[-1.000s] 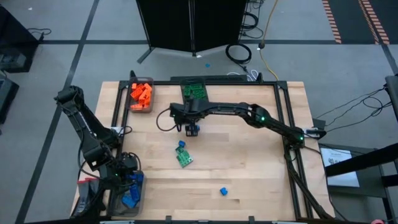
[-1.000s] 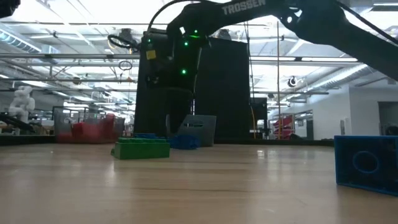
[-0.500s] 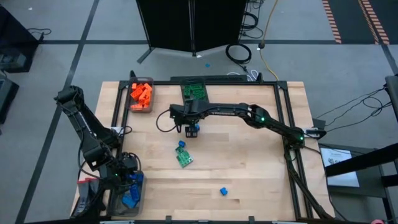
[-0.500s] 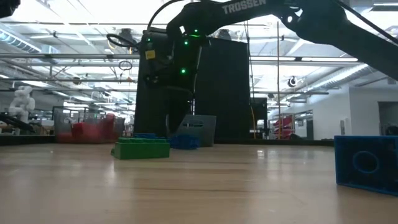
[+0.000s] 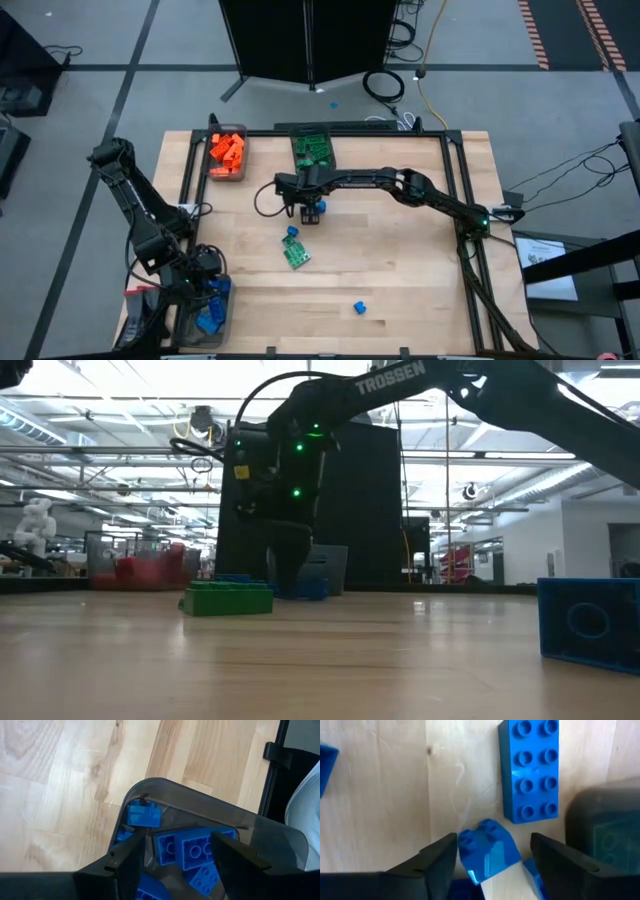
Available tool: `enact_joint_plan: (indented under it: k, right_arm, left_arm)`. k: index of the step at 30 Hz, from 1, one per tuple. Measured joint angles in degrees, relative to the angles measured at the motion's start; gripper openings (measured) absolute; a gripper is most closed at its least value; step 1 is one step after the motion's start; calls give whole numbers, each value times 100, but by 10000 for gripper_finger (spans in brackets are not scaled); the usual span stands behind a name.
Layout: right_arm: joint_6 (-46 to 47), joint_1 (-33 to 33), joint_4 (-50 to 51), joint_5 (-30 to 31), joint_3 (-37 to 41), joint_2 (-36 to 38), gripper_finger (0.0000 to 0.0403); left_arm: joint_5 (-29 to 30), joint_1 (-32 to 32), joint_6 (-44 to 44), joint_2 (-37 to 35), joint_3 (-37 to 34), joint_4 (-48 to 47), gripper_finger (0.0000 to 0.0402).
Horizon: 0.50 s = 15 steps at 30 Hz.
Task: Sort blocks
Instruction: Put the blue game piece into the bottom left black transparent bin
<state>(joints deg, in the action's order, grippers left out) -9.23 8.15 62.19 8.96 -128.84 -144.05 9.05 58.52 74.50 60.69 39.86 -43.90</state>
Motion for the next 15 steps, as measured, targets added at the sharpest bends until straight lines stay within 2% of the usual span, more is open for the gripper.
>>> enact_joint_plan:
  k: [8,15]
  right_arm:
    - [-169,10,-67,1,-9,15,126]
    - [-283,-18,-54,9,-9,15,120]
  left_arm:
    - [27,0,9,0,0,6,223]
    - [92,0,9,0,0,6,223]
